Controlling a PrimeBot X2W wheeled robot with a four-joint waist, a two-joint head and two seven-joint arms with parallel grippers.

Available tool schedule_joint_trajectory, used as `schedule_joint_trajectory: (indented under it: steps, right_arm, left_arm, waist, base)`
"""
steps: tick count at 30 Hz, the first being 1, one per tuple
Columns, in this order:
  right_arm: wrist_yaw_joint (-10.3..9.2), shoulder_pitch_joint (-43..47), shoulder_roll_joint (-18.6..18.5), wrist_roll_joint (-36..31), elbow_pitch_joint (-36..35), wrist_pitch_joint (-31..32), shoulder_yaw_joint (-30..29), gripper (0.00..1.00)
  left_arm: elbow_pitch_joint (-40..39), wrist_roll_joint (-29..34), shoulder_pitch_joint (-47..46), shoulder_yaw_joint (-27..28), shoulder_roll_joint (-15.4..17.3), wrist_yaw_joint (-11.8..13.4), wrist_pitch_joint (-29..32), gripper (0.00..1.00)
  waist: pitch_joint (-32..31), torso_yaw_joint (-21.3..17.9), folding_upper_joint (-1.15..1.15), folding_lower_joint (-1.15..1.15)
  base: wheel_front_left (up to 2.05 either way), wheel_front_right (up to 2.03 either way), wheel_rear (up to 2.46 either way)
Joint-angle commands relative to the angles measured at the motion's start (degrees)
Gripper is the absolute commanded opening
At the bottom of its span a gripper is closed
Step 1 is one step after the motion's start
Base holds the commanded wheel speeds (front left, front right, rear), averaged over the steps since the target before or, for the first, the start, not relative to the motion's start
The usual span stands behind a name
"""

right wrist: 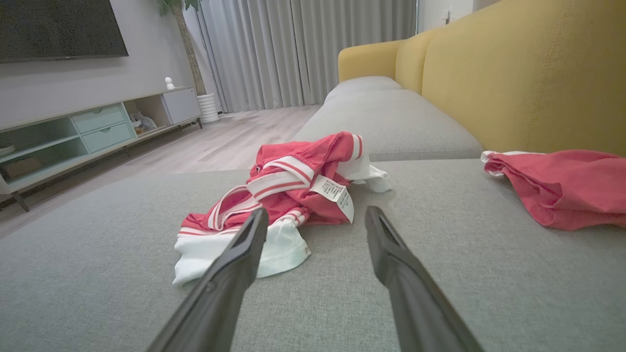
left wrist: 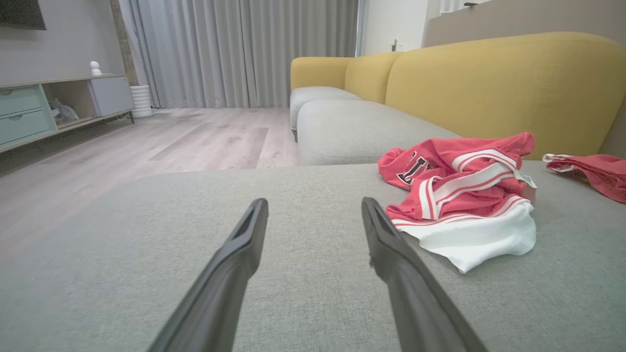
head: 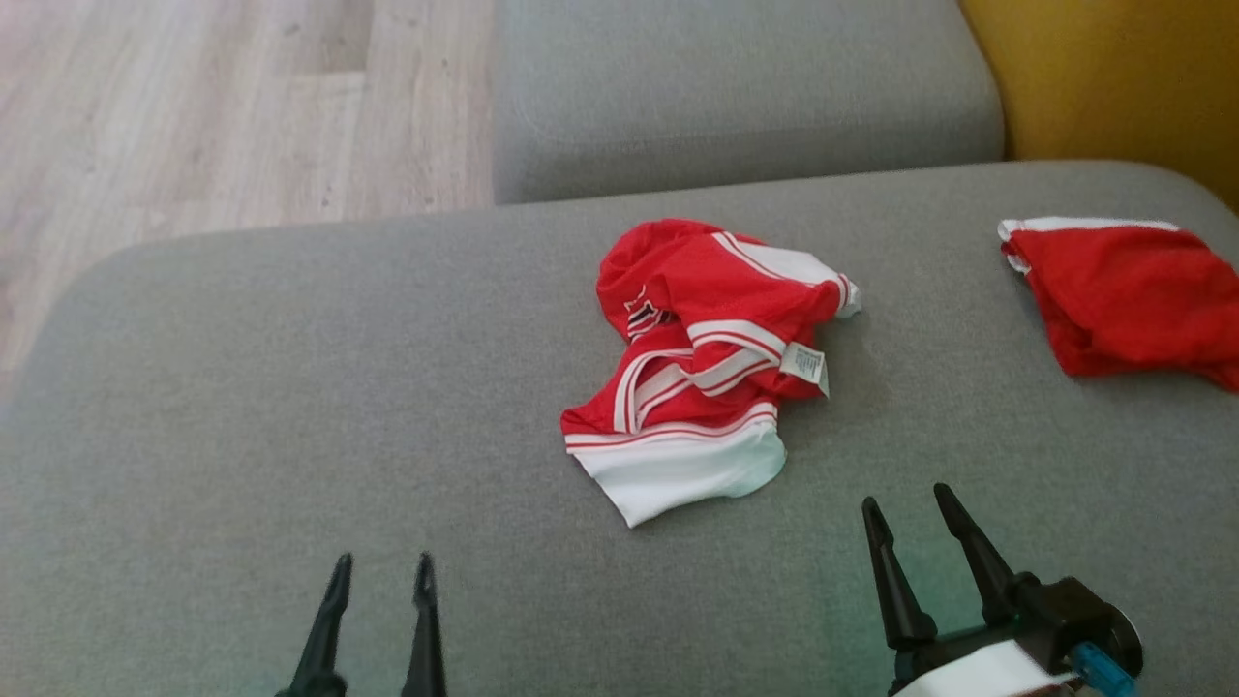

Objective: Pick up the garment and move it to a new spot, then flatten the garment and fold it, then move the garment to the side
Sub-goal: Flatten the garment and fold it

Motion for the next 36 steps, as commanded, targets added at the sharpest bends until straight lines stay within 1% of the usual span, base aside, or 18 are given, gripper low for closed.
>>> schedule_joint_trajectory:
  steps: [1,9,12,16,20,28,31,34,35,36]
  right_arm:
    - [-0.05,-2.3,-0.2,-0.2,-2.0,-0.2,1.5,1.00]
    - [-0.05,-4.5,-0.2,-1.7,-2.9,-0.2,2.1,1.00]
    - [-0.05,-6.1,-0.2,-2.3,-3.2,-0.2,2.0,1.00]
    - [-0.05,-7.7,-0.2,-2.9,-3.5,-0.2,2.1,1.00]
    - [-0.05,-9.2,-0.2,-3.1,-3.7,-0.2,2.5,1.00]
    - [-0.05,-11.0,-0.2,-2.7,-4.2,-0.2,2.9,1.00]
    - [-0.05,-11.4,-0.2,-2.5,-4.2,-0.2,3.2,1.00]
    - [-0.05,-11.6,-0.2,-2.3,-4.2,-0.2,3.3,1.00]
    - [-0.05,-11.6,-0.2,-2.3,-4.2,-0.2,3.3,1.00]
    - [-0.05,-11.7,-0.2,-2.2,-4.2,-0.2,3.2,1.00]
  left_arm:
    - [-0.7,0.5,-5.0,0.7,-0.5,-0.5,-0.3,1.00]
    - [6.4,4.4,-14.9,-2.6,-0.5,-3.3,-0.3,1.00]
    - [12.3,5.8,-20.7,-4.7,-0.4,-5.4,-0.3,1.00]
    - [21.0,6.9,-28.6,-6.9,-0.5,-6.8,-0.3,1.00]
    - [26.8,7.3,-35.8,-8.4,-0.5,-6.6,-0.3,1.00]
    - [32.0,5.6,-44.3,-11.4,-0.5,-6.2,-0.3,1.00]
    - [34.4,5.7,-46.3,-11.1,-0.5,-4.8,-0.3,1.00]
    - [34.8,5.7,-47.4,-10.5,-0.2,-3.3,-0.3,1.00]
    - [34.7,5.7,-47.6,-10.4,-0.1,-3.1,-0.3,0.94]
    - [34.6,5.5,-47.6,-10.4,-0.1,-3.2,-0.3,0.49]
  waist:
    - [1.4,-0.6,0.00,0.00]
    - [7.8,-3.3,0.00,0.00]
    - [11.1,-4.6,0.00,0.00]
    - [14.6,-6.3,0.00,0.00]
    - [17.6,-8.1,0.00,0.00]
    - [21.2,-10.9,0.00,0.00]
    - [21.9,-11.5,0.00,0.00]
    - [22.3,-11.9,0.00,0.00]
    - [22.3,-12.0,0.00,0.00]
    - [22.4,-12.0,0.00,0.00]
  base:
    - [0.00,0.00,0.00]
    - [0.00,0.00,0.00]
    - [0.00,0.00,0.00]
    - [0.00,0.00,0.00]
    - [0.00,0.00,0.00]
    - [0.00,0.00,0.00]
    - [0.00,0.00,0.00]
    - [0.00,0.00,0.00]
    - [0.00,0.00,0.00]
    - [0.00,0.00,0.00]
